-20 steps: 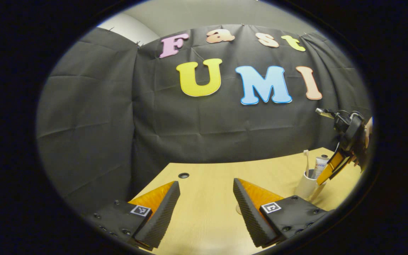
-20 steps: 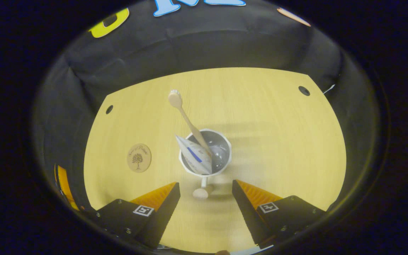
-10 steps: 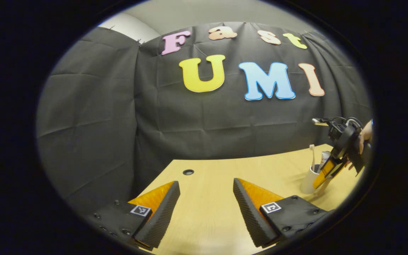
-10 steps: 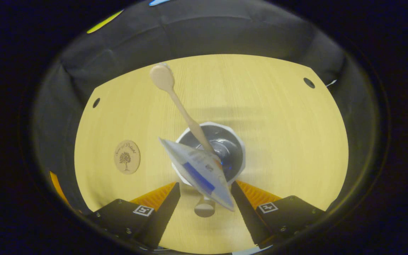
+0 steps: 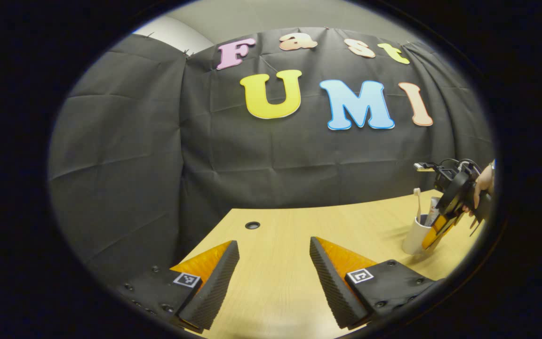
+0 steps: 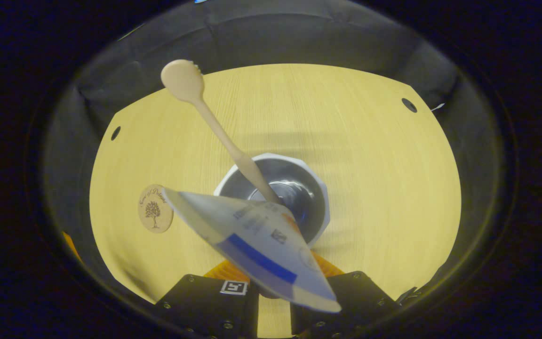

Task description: Put the toothbrush and toothpaste on the desktop into the cup, then pick up the cup and place it on the coaster on the desktop.

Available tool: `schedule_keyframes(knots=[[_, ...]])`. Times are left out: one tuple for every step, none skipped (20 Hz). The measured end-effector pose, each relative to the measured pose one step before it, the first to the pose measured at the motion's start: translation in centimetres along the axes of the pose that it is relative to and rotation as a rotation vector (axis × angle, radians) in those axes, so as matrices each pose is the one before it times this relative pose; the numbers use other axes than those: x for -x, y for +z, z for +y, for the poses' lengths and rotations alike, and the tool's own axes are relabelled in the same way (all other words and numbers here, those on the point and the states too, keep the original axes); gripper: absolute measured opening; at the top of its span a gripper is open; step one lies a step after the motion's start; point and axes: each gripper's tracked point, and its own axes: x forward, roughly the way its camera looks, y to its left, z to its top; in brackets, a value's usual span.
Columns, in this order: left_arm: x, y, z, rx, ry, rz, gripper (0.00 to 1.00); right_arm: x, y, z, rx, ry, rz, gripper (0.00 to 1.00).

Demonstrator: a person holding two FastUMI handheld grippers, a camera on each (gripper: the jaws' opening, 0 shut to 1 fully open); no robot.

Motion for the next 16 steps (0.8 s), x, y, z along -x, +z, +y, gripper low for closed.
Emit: schedule_keyframes(knots=[[0.027,-0.07,0.051,-0.0007,-0.00043,0.00104,0.97,0.023,-0.063,-0.04,0.00385,0.0018,-0.00363,0.22],[0.002,-0.142,-0.042,0.0,-0.00127,0.00152,0.97,-0.144,0.101,-0.06,0.00313,-0.00012,-0.00285,0.19],[0.054,0.007,0.051,0.00026,-0.00021,0.00089,0.97,-0.001,0.112,-0.15,-0.00688,-0.00897,-0.00206,0.19],[0.039,-0.087,0.04,0.00031,-0.00125,0.00107,0.97,-0.001,-0.044,-0.036,0.00546,0.00254,-0.00521,0.17],[-0.032,0.03,0.01,-0.00027,-0.00049,0.00192,0.97,0.086,0.002,-0.045,0.00486,0.00069,-0.00078,0.14],[-0.081,-0.131,-0.055,-0.00065,-0.00053,0.00065,0.97,-0.062,0.239,-0.13,-0.00381,-0.00132,-0.00598,0.12],[0.072,0.007,0.082,-0.00037,-0.00103,-0.0007,0.97,0.296,-0.145,0.094,0.00421,0.00552,-0.00062,0.1],[0.012,0.014,0.058,-0.00147,-0.00025,0.00014,0.97,-0.142,0.032,0.08,0.00451,0.00617,-0.00358,0.1],[0.072,0.045,-0.068,-0.00083,-0.00098,-0.00091,0.97,0.183,0.09,0.182,0.00089,0.0092,-0.00567,0.1],[0.045,0.078,-0.056,-0.00021,-0.0011,-0.00179,0.97,0.219,0.152,0.175,-0.00048,0.01282,-0.00444,0.1],[0.074,-0.17,0.092,-0.00046,-0.00218,-0.00122,0.97,0.324,0.156,0.201,-0.00282,0.00777,-0.00501,0.1],[0.086,0.001,0.045,-0.00086,0.00036,-0.00138,0.97,0.37,0.223,-0.073,0.00027,0.00272,-0.00733,0.1],[0.045,0.265,0.045,0.00033,-0.00292,-0.00208,0.97,0.421,0.163,-0.105,0.00082,0.00177,-0.00525,0.1],[-0.003,0.075,-0.038,0.00008,0.00125,-0.00349,0.97,0.529,0.129,-0.042,0.00481,0.00151,-0.00567,0.1],[-0.036,0.213,-0.15,0.00107,-0.00338,-0.00203,0.97,0.418,0.149,-0.027,0.00633,-0.00029,-0.0061,0.1],[0.086,0.114,-0.012,0.00127,-0.00303,-0.00017,0.97,0.517,0.236,0.066,0.00534,0.00027,-0.00972,0.1]])
